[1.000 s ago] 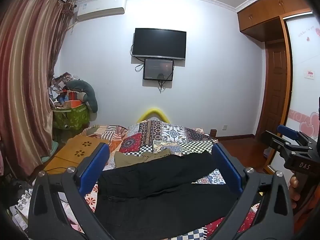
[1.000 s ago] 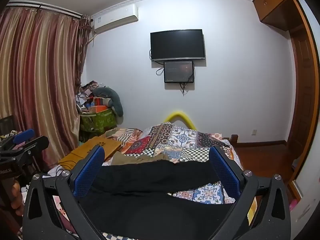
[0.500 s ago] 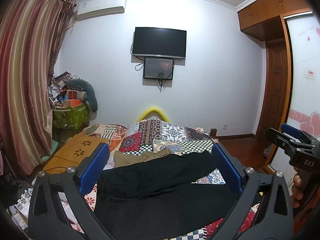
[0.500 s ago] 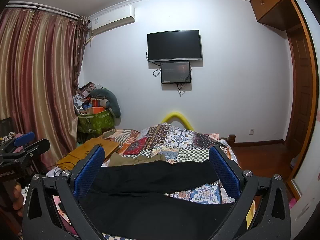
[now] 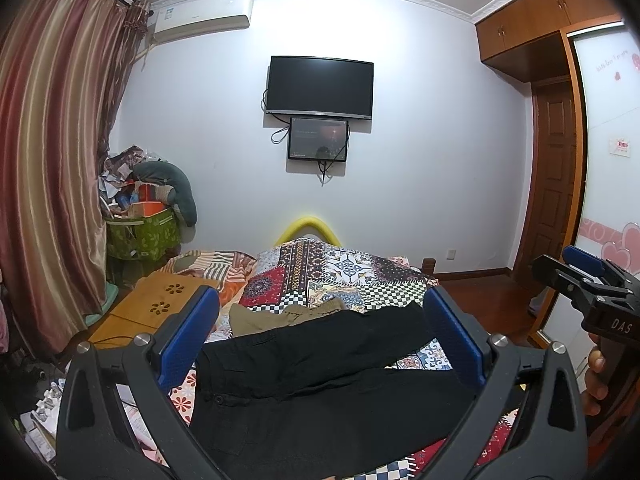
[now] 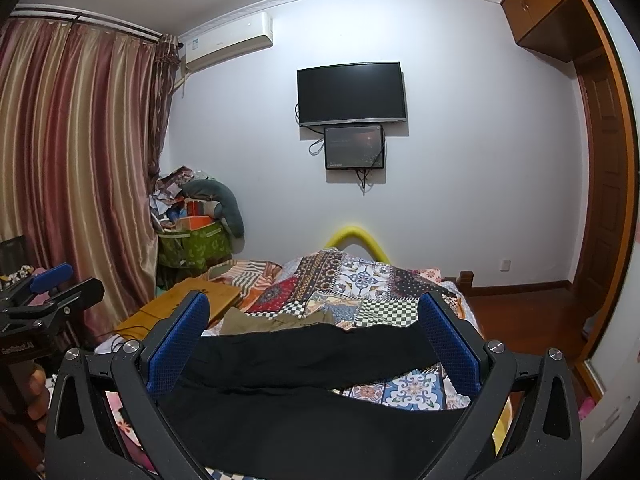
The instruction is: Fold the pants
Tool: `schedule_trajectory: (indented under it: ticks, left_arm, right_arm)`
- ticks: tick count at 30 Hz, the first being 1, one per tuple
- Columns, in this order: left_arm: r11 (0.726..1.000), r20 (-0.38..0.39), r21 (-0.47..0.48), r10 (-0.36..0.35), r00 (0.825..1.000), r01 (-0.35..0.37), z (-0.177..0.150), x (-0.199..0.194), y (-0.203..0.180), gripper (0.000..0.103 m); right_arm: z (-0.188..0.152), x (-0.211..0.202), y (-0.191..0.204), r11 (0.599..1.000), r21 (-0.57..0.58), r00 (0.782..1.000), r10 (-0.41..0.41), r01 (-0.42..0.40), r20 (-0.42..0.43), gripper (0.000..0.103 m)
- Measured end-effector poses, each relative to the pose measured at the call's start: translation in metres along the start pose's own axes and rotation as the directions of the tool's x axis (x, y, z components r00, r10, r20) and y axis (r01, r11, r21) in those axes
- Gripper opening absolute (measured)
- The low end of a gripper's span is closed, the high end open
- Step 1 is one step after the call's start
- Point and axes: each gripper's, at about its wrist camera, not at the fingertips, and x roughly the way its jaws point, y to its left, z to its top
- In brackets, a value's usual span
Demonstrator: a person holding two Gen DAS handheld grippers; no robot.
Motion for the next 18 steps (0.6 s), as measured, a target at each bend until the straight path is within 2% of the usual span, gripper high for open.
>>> schedule_trajectory:
  ticks: [18]
  left_arm:
    - [1.0, 0.002, -0.015, 0.008, 1.0, -0.008, 0.0019, 0.0008, 0.0008, 0.103]
  right_arm:
    - [0.0025, 0.0003, 0.0055, 1.0, 0.0, 1.0, 0.018, -0.018, 0.008, 0.103]
